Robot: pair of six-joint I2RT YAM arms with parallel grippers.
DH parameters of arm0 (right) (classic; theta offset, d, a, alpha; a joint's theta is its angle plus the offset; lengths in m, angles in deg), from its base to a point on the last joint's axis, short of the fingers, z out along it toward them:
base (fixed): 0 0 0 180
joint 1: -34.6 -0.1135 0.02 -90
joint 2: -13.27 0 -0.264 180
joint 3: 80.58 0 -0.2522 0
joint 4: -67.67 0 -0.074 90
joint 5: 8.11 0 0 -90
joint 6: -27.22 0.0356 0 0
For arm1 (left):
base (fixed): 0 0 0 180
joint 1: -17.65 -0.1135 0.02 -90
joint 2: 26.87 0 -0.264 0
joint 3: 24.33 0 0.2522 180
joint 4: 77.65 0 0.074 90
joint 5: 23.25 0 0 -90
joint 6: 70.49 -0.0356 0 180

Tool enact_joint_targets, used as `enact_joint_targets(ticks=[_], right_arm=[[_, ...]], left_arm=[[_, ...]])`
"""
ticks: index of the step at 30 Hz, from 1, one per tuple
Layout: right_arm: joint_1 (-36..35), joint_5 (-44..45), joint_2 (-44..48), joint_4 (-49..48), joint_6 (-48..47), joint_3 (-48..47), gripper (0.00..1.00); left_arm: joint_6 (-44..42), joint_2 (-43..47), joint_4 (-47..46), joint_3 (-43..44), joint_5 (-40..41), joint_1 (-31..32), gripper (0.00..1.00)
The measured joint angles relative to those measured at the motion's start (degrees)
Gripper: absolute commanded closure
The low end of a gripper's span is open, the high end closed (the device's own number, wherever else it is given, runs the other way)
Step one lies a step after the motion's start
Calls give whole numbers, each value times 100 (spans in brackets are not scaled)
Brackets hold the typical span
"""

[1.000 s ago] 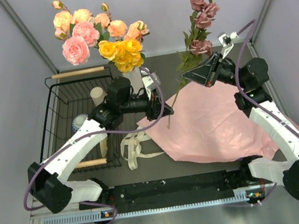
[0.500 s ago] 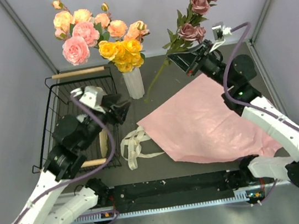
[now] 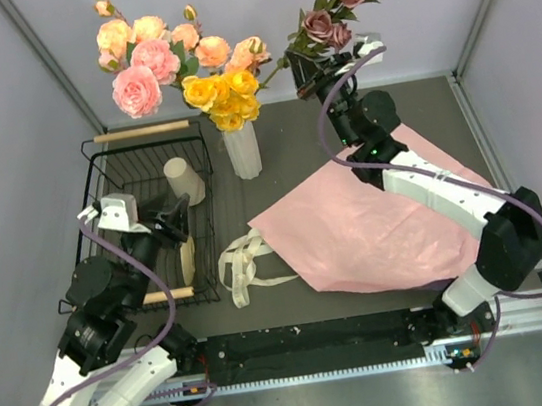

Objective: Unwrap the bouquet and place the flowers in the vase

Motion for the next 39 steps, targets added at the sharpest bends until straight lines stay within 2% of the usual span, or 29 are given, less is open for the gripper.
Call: enact_joint_targets(ticks=[6,15,39], right_arm=[[-98,402,-411,-297,-162,-317,100],[-138,535,-540,-463,-177,-538,100],[-177,498,-815,-518,87,-293,100]], left_arm=[[-90,31,98,-7,195,0,46],[-111,13,96,-114,195,0,46],[-107,-81,96,-192,149,0,47]])
